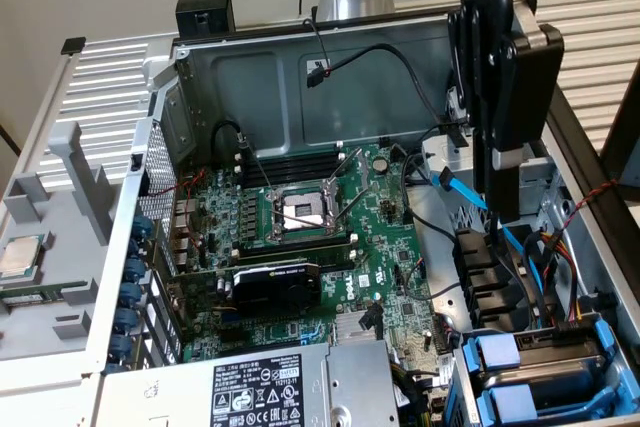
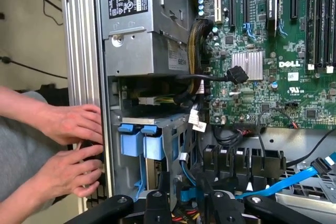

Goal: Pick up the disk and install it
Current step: 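Insert the first disk wire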

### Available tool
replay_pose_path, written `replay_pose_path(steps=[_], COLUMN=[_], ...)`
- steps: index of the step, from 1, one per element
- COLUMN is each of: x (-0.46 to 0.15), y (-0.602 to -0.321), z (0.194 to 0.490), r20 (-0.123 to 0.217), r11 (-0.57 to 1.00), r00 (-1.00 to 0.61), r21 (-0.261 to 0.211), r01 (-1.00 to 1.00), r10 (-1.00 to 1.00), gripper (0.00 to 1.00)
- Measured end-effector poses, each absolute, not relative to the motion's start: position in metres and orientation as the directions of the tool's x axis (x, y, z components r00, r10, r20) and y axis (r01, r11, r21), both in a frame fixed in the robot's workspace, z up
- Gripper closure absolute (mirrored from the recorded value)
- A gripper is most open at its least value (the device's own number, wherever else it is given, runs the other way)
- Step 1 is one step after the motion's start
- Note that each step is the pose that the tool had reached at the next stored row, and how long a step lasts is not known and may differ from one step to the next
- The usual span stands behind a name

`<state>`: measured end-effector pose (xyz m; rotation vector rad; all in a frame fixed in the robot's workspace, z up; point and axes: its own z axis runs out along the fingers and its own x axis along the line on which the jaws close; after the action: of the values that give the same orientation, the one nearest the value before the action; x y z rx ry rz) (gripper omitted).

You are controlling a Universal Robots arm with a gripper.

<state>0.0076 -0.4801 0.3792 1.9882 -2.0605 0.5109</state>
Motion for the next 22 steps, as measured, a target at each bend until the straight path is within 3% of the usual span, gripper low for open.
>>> replay_pose_path(steps=[22], x=[0.0070], y=[-0.4796], z=[0.3745], r20=[0.412], r11=[0.016], r00=[-0.051], r21=[-0.088], r01=[-0.996], r10=[-0.910], gripper=[0.67])
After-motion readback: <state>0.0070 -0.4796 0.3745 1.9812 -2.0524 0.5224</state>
